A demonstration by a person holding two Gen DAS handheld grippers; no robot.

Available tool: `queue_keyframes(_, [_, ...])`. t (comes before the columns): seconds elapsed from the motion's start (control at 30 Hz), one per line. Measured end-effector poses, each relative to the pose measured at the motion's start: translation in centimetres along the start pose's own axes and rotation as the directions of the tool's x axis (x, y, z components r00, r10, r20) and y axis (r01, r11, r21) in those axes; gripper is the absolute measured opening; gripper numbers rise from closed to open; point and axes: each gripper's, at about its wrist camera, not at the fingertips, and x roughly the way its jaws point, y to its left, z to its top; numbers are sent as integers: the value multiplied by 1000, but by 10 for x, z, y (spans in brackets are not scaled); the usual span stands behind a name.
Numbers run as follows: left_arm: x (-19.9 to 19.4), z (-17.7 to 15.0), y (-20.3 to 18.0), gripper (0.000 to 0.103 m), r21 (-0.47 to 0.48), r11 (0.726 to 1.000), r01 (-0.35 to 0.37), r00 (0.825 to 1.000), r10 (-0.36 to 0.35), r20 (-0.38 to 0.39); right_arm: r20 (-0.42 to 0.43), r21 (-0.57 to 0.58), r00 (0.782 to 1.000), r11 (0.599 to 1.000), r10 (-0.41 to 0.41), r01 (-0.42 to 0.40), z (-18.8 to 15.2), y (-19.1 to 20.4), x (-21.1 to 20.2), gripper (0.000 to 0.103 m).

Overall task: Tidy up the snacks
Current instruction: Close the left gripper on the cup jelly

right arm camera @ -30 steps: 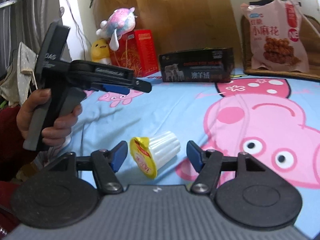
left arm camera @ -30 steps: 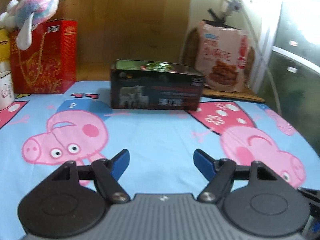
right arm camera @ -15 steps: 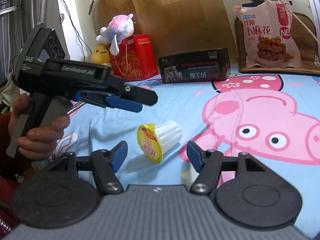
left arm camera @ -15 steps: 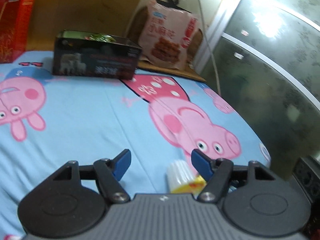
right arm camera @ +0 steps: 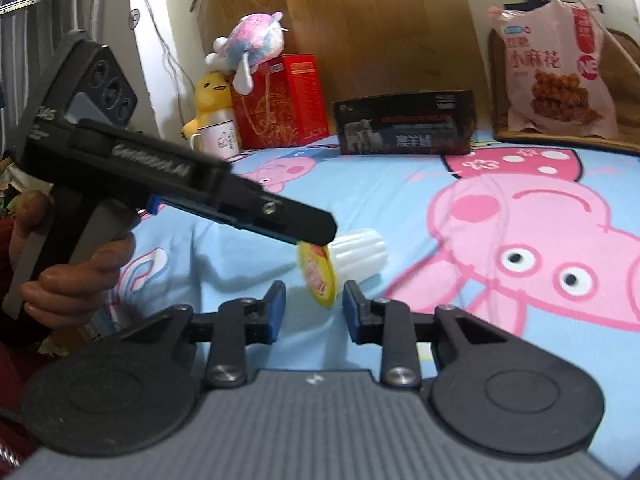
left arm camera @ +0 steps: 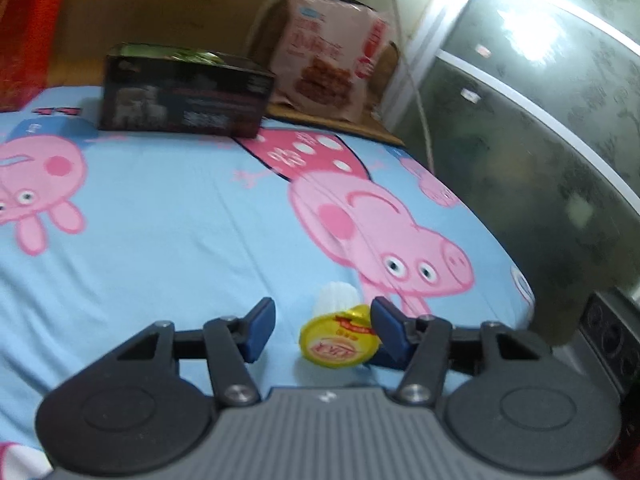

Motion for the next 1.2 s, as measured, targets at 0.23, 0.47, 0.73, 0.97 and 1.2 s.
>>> queue_keyframes(0.23, [-11, 6, 27, 61, -98, 995, -12, 999, 15, 33, -17, -45, 998, 997, 63, -64, 12, 15, 29, 36])
queue_keyframes(0.47, [-14, 9, 26, 67, -101, 995, 23, 998, -18, 55, 1, -24, 999, 999, 46, -46, 11, 7, 12, 40])
queue_keyframes(0.73, [-16, 7, 14, 68, -36, 999, 15, 997, -13, 74, 41, 10, 995, 995, -95, 95, 3, -20, -16, 53])
queue_keyframes(0.97, [-19, 4, 9, 68, -26, 998, -61, 991, 63, 115, 75, 81, 991, 991, -111, 105, 0, -27, -17, 55])
queue_keyframes(1.2, [-6, -8, 7, 69, -39, 997, -65, 996, 68, 61, 91, 120, 992, 990, -87, 76, -1, -31, -16, 55])
